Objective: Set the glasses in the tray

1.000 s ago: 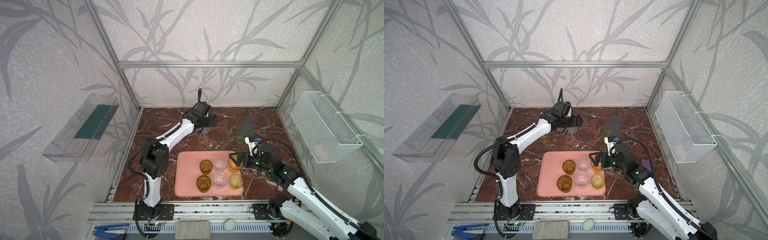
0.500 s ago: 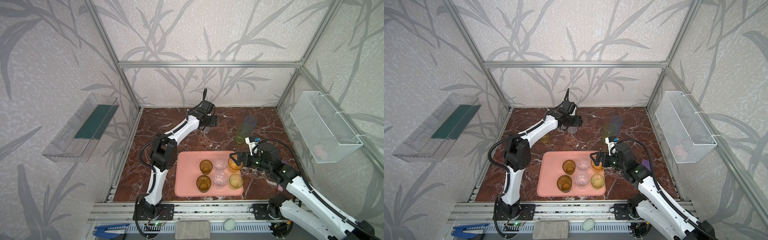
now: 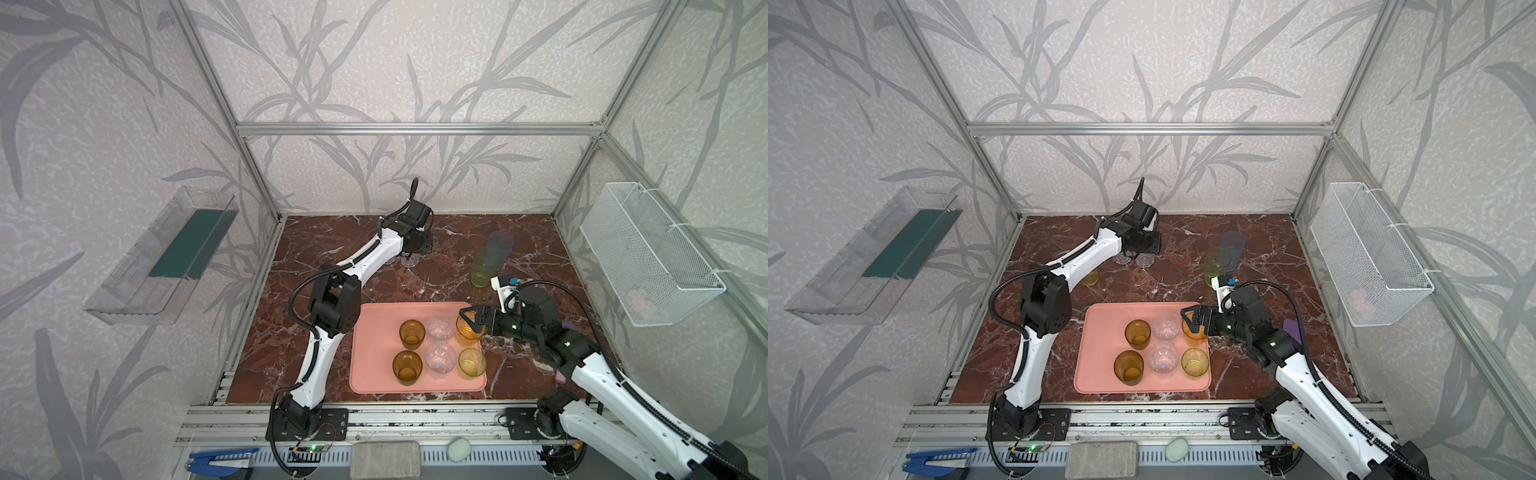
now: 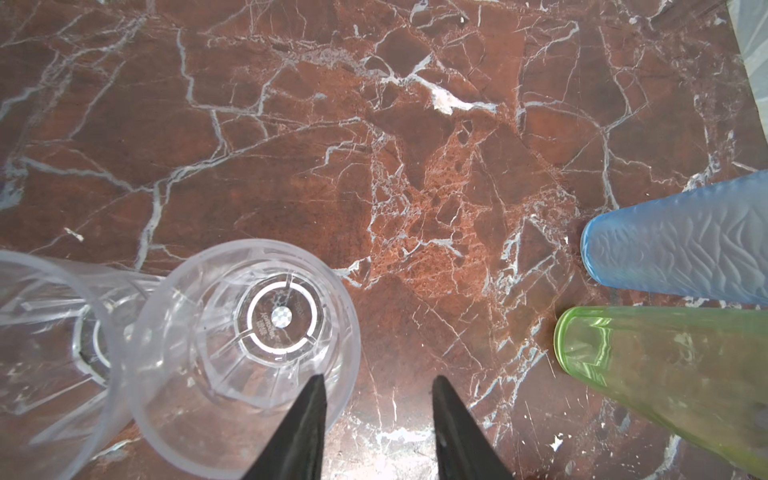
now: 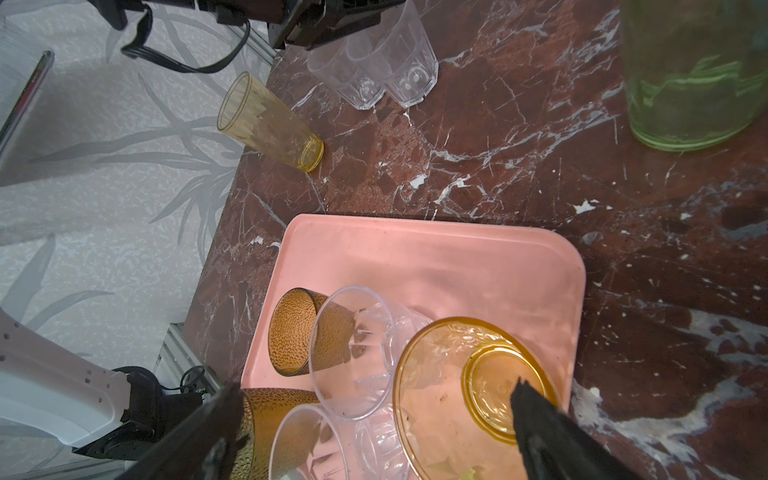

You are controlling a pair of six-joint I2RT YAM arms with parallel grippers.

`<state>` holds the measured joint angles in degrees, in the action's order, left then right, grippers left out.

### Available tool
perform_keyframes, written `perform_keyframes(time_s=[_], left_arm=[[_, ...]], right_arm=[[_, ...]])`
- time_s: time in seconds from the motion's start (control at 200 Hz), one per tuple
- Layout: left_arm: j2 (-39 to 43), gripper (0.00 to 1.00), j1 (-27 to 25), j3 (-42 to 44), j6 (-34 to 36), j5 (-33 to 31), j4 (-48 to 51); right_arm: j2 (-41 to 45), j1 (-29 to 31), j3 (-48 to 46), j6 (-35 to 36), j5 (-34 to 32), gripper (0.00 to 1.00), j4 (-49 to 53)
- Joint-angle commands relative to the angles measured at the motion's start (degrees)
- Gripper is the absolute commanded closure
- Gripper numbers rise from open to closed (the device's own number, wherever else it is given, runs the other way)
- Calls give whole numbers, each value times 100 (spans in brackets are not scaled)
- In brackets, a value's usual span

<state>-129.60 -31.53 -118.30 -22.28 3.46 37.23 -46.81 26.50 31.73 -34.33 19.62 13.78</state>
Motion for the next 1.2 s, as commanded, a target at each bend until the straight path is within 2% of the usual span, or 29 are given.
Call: perform_keyframes(time_s=[0.0, 0.22, 0.605, 0.795, 0.88, 1.11, 1.195], left_arm=[[-198, 69, -20, -275, 151, -179, 277], [-487, 71, -20, -646, 207, -266, 617], [-629, 73, -20, -731, 216, -267, 673], [-652, 79, -20, -743, 259, -255, 695], [-664, 88, -20, -738, 260, -253, 706], [-720, 90, -20, -787, 216, -127, 727], [-717, 96, -30, -783, 213, -120, 752]], right_arm=[[75, -32, -69, -64, 60, 1, -12], [31, -41, -71, -89, 61, 1, -12], [22, -50, -79, -153, 35, 1, 45], [99, -55, -77, -177, -10, 1, 86], [141, -57, -77, -171, -45, 1, 118], [198, -62, -66, -162, -87, 1, 219], [221, -73, -70, -168, -114, 1, 246]])
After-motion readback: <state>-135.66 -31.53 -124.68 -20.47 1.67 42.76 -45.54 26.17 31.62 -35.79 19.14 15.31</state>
